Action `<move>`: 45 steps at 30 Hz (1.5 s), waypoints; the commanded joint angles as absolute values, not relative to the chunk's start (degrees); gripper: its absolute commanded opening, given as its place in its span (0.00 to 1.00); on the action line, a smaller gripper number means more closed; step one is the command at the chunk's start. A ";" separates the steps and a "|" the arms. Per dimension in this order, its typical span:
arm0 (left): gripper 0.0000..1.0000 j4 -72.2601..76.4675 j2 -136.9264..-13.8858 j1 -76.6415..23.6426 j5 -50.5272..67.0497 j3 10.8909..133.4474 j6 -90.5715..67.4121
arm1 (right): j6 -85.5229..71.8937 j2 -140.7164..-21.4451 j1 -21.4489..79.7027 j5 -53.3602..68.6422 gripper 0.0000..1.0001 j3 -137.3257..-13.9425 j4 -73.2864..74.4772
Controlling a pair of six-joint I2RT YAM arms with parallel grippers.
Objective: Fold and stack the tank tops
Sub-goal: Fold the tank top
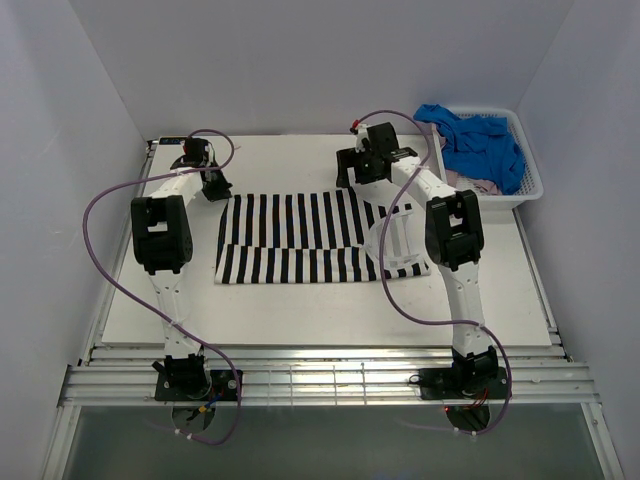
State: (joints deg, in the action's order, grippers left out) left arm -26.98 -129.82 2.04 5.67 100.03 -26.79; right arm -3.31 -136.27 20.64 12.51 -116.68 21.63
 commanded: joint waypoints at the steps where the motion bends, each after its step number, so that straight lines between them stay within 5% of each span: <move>1: 0.00 -28.92 -129.46 1.93 6.07 100.99 -25.58 | -4.39 -137.98 21.01 11.35 0.92 -119.27 17.84; 10: 0.00 -28.92 -129.46 1.93 5.19 100.37 -25.31 | -9.14 -139.75 21.01 6.95 0.56 -118.48 16.35; 15: 0.00 -28.83 -129.55 1.93 4.92 100.02 -25.31 | -10.55 -140.36 21.01 4.48 0.52 -118.30 16.26; 24: 0.00 -28.92 -129.99 1.93 5.01 100.81 -25.49 | -12.57 -141.59 20.74 4.48 0.30 -118.21 16.35; 28: 0.00 -28.92 -129.99 1.85 5.01 101.07 -25.22 | -12.39 -141.68 20.48 4.31 0.08 -118.48 16.17; 45: 0.00 -24.53 -120.94 0.97 3.43 94.59 -23.38 | -1.06 -125.61 20.74 11.42 0.08 -101.70 5.63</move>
